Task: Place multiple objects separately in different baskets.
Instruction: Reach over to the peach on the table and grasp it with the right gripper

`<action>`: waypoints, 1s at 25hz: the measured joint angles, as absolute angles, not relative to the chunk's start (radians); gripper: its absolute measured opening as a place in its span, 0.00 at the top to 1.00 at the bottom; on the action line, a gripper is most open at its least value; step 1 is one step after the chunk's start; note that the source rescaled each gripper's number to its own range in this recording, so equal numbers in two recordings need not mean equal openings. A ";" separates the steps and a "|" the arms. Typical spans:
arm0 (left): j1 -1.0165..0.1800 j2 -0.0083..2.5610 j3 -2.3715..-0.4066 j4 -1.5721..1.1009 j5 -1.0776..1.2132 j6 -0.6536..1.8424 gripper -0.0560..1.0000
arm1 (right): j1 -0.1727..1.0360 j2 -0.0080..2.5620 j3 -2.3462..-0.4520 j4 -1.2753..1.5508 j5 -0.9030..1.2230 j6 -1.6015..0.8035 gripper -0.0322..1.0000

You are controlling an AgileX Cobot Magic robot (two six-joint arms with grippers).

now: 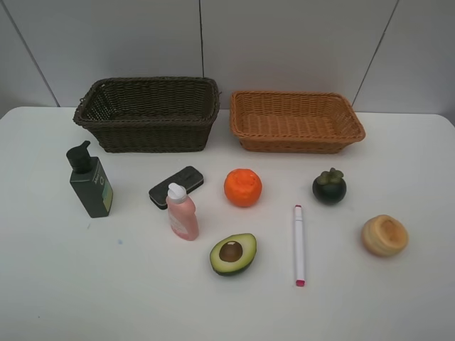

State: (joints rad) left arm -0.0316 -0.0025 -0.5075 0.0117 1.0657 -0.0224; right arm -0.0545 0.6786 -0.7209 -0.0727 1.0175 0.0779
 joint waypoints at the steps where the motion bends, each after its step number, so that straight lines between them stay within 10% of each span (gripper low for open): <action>1: -0.032 -0.002 -0.507 0.012 1.066 -0.022 0.00 | -0.054 0.731 -0.731 -0.072 1.016 0.078 0.00; 25: -0.032 -0.002 -0.507 0.012 1.066 -0.022 0.00 | 0.087 1.384 -0.752 0.006 0.895 0.093 0.00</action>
